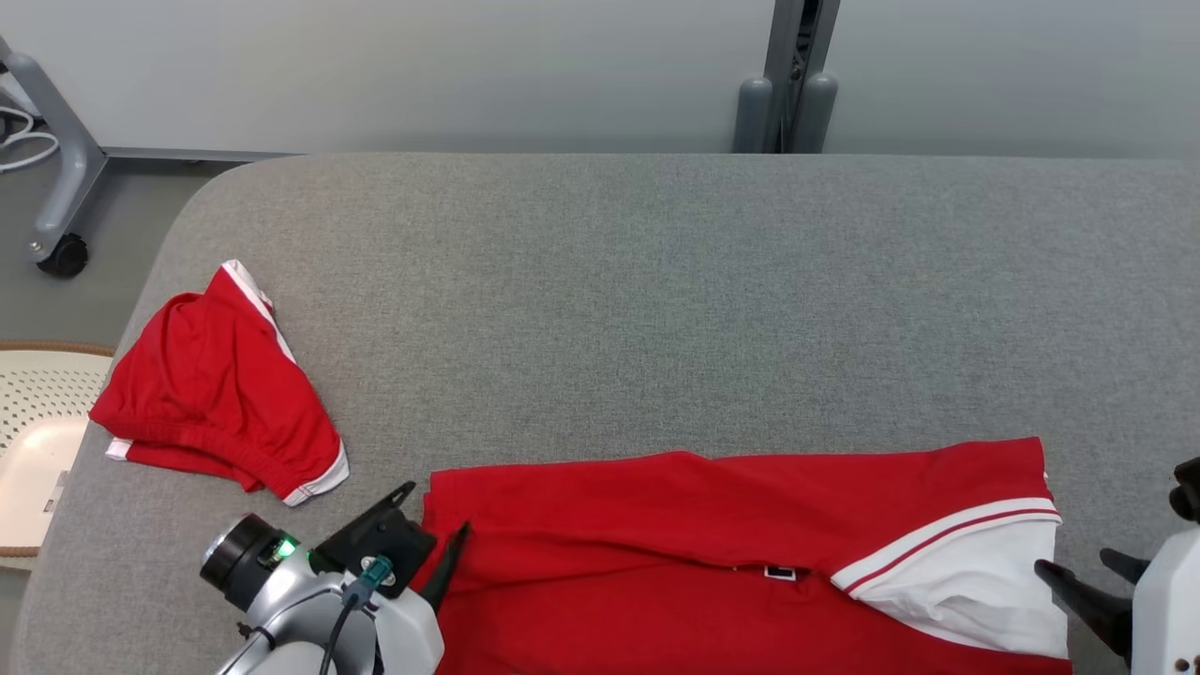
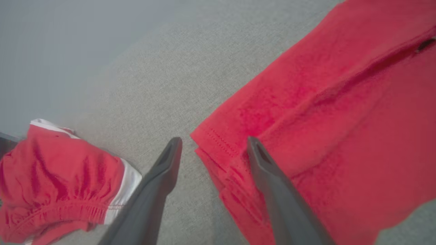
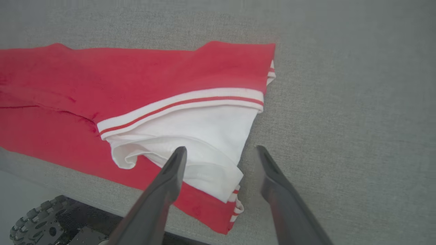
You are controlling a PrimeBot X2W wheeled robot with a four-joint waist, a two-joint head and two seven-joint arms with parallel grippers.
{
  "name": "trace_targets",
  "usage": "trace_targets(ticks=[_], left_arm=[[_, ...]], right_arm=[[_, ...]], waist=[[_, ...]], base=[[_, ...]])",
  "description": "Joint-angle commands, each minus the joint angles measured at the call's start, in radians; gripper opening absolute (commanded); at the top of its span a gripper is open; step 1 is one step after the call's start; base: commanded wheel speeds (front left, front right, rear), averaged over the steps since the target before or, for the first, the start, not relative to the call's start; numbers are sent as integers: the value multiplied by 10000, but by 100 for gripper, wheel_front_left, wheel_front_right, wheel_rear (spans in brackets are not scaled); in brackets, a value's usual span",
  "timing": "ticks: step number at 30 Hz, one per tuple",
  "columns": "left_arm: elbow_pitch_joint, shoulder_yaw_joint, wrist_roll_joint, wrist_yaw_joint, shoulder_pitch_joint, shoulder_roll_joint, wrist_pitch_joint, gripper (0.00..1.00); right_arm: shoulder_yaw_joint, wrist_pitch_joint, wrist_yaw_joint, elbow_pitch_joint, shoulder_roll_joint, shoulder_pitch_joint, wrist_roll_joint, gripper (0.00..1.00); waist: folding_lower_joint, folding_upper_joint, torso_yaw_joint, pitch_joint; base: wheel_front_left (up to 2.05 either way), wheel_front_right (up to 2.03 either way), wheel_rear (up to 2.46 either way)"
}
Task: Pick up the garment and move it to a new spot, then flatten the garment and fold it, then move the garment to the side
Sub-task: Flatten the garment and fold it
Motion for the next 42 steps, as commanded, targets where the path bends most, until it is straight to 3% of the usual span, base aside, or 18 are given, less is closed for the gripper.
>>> trace_targets(ticks=[1, 9, 16, 26, 30, 33, 37, 42], left_arm=[[-67, 60, -54, 86, -156, 27, -53, 100], [-763, 885, -405, 919, -299, -10, -600, 100], [-1102, 1743, -883, 1794, -37, -538, -1855, 100], [-1866, 3236, -616, 2473, 823, -1311, -2520, 100], [-2721, 4330, -377, 2322, 1643, -1932, -2526, 100], [-3275, 5342, -525, 2117, 2451, -2826, -2526, 100], [-3830, 6342, -23, 1413, 3182, -3492, -2529, 100], [-4117, 6921, 636, 711, 3623, -3752, -2528, 100]], right_arm=[[-34, -116, 1, -4, -10, -126, -89, 100], [-99, -1815, 1, 46, 264, -595, -204, 100], [-216, -4873, 1, 270, 882, -1290, -207, 100], [173, -9045, 1, 896, 1321, -1158, -289, 100], [520, -10063, 1, 1206, 1366, -903, -567, 100], [691, -10717, 1, 1453, 1486, -777, -563, 100], [851, -11212, 1, 1682, 1546, -620, -666, 100], [1019, -11447, 1, 1969, 1587, -622, -589, 100]], waist=[[0, 0, 10, -44], [0, 0, -27, -350], [0, 0, -158, -422], [0, 0, -270, -504], [0, 0, -337, -538], [0, 0, -390, -555], [0, 0, -436, -542], [0, 0, -436, -511]], base=[[0, 0, 0], [0, 0, 0], [0, 0, 0], [0, 0, 0], [0, 0, 0], [0, 0, 0], [0, 0, 0], [0, 0, 0]])
